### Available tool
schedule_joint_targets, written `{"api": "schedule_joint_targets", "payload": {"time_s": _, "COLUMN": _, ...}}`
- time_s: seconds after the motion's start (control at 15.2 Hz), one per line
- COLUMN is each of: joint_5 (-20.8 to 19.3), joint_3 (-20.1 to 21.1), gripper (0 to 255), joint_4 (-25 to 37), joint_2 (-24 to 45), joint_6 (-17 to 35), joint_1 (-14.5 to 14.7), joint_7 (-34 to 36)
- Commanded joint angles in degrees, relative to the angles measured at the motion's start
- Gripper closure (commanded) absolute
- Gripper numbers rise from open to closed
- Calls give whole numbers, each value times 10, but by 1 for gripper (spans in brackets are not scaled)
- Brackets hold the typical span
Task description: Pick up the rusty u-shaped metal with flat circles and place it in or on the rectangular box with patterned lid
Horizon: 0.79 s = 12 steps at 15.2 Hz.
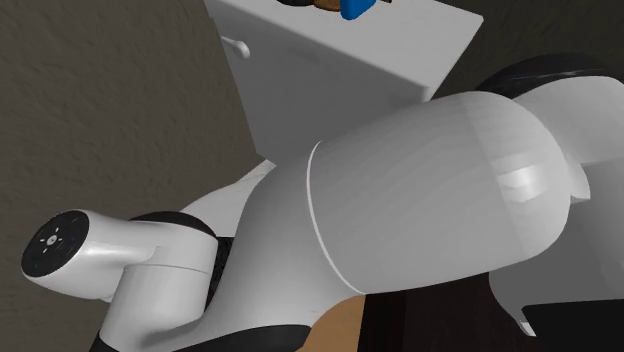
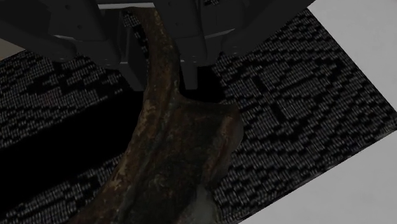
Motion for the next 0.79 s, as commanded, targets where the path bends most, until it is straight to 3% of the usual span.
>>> {"api": "schedule_joint_targets", "payload": {"time_s": 0.0, "joint_5": 0, "joint_3": 1, "gripper": 255, "joint_4": -1, "joint_2": 1, "joint_6": -1, "joint_1": 1, "joint_7": 0}}
{"api": "schedule_joint_targets", "payload": {"time_s": 0.07, "joint_5": 0, "joint_3": 1, "gripper": 255, "joint_4": -1, "joint_2": 1, "joint_6": -1, "joint_1": 1, "joint_7": 0}}
{"api": "schedule_joint_targets", "payload": {"time_s": 0.13, "joint_5": 0, "joint_3": 1, "gripper": 0, "joint_4": 0, "joint_2": 2, "joint_6": -1, "joint_1": 1, "joint_7": 0}}
{"api": "schedule_joint_targets", "payload": {"time_s": 0.46, "joint_5": 0, "joint_3": 1, "gripper": 0, "joint_4": -1, "joint_2": 1, "joint_6": -1, "joint_1": 1, "joint_7": 0}}
{"api": "schedule_joint_targets", "payload": {"time_s": 0.73, "joint_5": -2, "joint_3": -1, "gripper": 0, "joint_4": -7, "joint_2": -47, "joint_6": -42, "joint_1": 2, "joint_7": 1}}
